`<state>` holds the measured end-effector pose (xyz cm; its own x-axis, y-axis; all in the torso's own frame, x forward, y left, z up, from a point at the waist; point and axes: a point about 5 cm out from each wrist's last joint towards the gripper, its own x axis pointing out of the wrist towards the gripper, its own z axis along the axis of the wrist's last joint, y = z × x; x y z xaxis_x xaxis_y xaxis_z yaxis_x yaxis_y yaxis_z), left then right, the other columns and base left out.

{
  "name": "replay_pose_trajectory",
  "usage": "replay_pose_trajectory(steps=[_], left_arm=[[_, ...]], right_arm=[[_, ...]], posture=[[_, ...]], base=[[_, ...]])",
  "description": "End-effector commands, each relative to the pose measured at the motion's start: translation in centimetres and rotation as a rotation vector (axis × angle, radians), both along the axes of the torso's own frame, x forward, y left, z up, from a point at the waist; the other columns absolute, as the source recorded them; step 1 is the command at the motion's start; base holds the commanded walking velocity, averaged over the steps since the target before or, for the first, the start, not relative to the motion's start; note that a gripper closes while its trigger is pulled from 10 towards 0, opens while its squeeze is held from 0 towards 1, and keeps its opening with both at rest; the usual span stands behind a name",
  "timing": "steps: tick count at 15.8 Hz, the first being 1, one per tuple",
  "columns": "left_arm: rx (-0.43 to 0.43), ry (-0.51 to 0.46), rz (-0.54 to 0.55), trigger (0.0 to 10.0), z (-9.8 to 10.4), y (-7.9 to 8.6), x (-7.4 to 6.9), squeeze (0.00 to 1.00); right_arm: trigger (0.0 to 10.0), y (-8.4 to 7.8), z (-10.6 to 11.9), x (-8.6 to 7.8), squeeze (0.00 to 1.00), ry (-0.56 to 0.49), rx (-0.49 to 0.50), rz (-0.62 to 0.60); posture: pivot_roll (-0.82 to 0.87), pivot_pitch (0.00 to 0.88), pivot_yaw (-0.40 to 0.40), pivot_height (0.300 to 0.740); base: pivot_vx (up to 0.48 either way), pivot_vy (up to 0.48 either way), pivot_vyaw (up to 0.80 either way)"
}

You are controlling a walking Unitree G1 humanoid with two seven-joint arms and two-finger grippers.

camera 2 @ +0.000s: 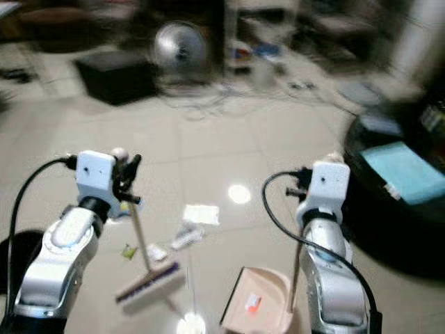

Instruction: Sweep floor

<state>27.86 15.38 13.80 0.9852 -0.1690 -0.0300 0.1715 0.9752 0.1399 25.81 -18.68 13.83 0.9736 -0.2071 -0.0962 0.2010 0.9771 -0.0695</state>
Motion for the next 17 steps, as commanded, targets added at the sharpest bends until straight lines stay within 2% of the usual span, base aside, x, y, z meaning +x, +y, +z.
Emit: replay_pose_trajectory(steps=[1, 2, 3, 5, 8, 10, 14, 17], left_arm=[[-0.012, -0.048, -0.027, 10.0, 1.1, -0.6, 0.1, 0.00], [-0.010, -0.049, -0.025, 10.0, 1.1, -0.6, 0.1, 0.00], [-0.009, -0.050, -0.023, 10.0, 1.1, -0.6, 0.1, 0.00], [0.031, -0.118, -0.010, 10.0, 2.0, -0.5, 0.1, 0.00], [0.012, -0.103, 0.004, 10.0, 2.0, -0.5, 0.1, 0.00], [-0.040, -0.081, 0.031, 10.0, 1.8, -0.3, 0.1, 0.00], [-0.024, -0.095, 0.055, 10.0, 2.1, -0.3, 0.5, 0.00], [0.000, -0.124, 0.035, 10.0, 2.7, -0.4, 1.0, 0.00]], right_arm=[[10.0, -0.2, 0.9, 0.3, 0.00, -0.069, -0.038, 0.010], [10.0, -0.1, 1.2, 0.6, 0.00, -0.070, -0.097, 0.020], [10.0, 0.0, 1.3, 0.9, 0.00, -0.072, -0.100, 0.036], [10.0, 0.2, 1.7, 1.4, 0.00, -0.103, -0.087, 0.058], [10.0, 0.4, 2.2, 2.0, 0.00, -0.136, -0.118, 0.082], [10.0, 0.3, 2.3, 2.2, 0.00, -0.146, -0.127, 0.087], [10.0, 0.2, 2.5, 3.1, 0.00, -0.180, -0.124, 0.112], [10.0, 0.9, 2.5, 4.4, 0.00, -0.225, -0.110, 0.194]], posture=[[0.00, 0.002, 0.033, 0.740], [0.01, 0.003, 0.033, 0.740], [0.01, 0.003, 0.033, 0.740], [0.01, 0.005, 0.033, 0.740], [0.02, 0.009, 0.028, 0.740], [0.02, 0.013, 0.026, 0.740], [0.03, 0.022, 0.026, 0.740], [0.03, 0.047, 0.051, 0.740]], base=[[0.000, 0.480, 0.00], [0.000, 0.480, 0.00], [0.000, 0.480, 0.00], [0.000, 0.000, 0.00], [0.000, -0.480, 0.00], [0.000, 0.000, 0.00], [0.000, 0.000, 0.00], [0.000, 0.000, 0.00]])
